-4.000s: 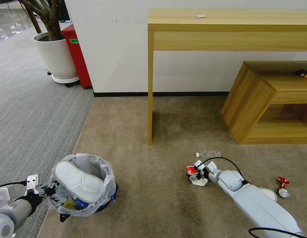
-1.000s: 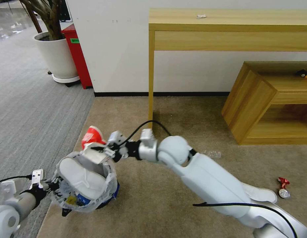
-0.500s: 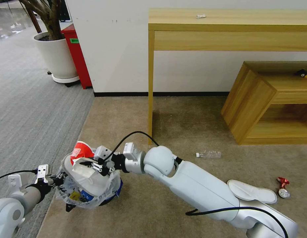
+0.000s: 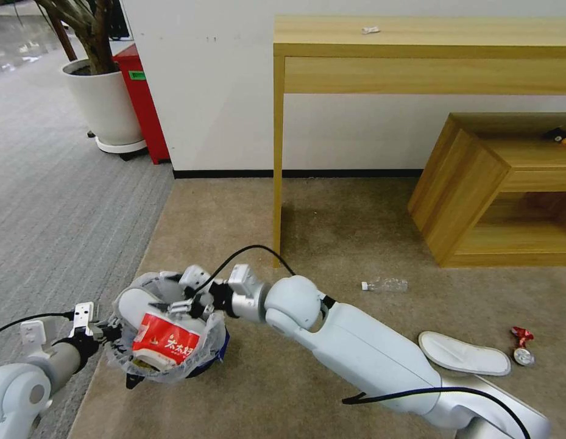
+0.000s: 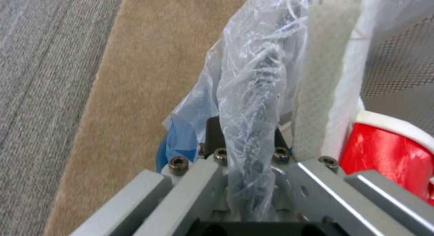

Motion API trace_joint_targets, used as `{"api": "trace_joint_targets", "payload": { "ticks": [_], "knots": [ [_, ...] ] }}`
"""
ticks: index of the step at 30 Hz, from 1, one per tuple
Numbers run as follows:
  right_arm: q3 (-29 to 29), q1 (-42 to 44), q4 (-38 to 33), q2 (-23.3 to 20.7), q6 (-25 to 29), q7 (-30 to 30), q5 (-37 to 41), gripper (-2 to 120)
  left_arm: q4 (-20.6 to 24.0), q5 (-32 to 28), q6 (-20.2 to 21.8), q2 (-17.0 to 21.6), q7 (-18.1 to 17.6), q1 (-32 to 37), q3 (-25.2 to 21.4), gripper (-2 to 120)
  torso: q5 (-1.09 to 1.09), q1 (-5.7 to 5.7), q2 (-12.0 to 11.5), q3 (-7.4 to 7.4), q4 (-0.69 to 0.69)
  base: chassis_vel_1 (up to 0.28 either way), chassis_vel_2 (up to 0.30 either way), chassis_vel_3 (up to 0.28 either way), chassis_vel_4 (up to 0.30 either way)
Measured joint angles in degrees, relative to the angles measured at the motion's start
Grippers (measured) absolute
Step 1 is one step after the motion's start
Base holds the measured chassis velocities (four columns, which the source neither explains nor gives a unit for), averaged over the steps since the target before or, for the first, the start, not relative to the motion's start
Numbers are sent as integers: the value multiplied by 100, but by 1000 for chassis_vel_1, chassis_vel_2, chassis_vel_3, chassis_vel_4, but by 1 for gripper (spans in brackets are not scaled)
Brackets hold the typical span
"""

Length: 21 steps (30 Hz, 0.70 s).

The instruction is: Pick up the trash bin and place the garbage on the floor into it.

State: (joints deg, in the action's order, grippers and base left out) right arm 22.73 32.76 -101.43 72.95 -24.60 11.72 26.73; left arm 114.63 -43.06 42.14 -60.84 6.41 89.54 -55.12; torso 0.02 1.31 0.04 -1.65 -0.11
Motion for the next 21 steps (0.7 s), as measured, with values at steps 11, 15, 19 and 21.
{"api": "trace_joint_targets", "payload": {
  "ticks": [11,15,19,21],
  "knots": [
    [-1362,1153,-173,-539,72,-637,-307,100,149,129,1,-261,127,209,-183,0,1,0,0,0,0,0,0,0,0],
    [-2050,1838,-285,-819,105,-607,-594,100,231,199,1,-333,214,305,-251,0,1,0,0,0,-1,0,0,0,0],
    [-2579,2363,-405,-989,161,-592,-752,100,298,215,1,-372,251,360,-327,0,1,0,0,1,-1,0,0,0,0],
    [-2956,2683,-430,-1008,230,-581,-872,100,359,240,1,-400,297,417,-368,0,1,0,0,0,-1,-20,-29,29,14]
  ]
}}
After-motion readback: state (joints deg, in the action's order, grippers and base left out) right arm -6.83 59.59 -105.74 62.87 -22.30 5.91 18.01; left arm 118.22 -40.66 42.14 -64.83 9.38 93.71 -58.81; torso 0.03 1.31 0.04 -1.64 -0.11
